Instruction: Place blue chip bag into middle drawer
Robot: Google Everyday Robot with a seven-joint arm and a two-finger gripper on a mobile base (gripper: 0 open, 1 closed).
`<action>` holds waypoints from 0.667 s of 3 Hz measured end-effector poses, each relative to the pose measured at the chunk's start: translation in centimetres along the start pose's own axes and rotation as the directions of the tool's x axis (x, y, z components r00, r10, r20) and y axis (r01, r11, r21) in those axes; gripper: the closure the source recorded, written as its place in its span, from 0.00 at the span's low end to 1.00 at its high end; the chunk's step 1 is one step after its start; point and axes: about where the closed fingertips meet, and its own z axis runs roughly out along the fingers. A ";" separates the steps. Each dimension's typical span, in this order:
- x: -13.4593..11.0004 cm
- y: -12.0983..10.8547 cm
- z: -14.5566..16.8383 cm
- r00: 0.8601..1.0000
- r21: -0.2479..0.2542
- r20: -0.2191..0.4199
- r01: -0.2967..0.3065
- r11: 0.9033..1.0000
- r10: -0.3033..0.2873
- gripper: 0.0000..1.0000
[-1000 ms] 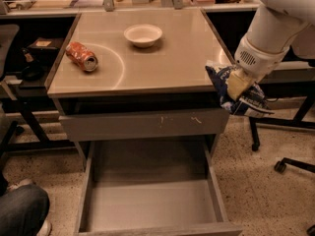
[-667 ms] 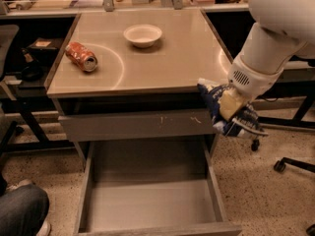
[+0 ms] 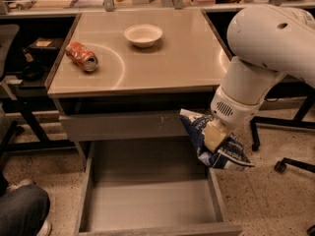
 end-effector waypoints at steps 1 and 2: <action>0.4 2.1 3.0 1.000 -0.044 -0.009 0.005 0.999 -0.005 1.00; 0.0 5.8 8.7 1.000 -0.132 -0.023 -0.001 0.991 -0.002 1.00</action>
Offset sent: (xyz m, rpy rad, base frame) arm -0.0691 0.1041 -0.1381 0.1648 0.1846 0.0036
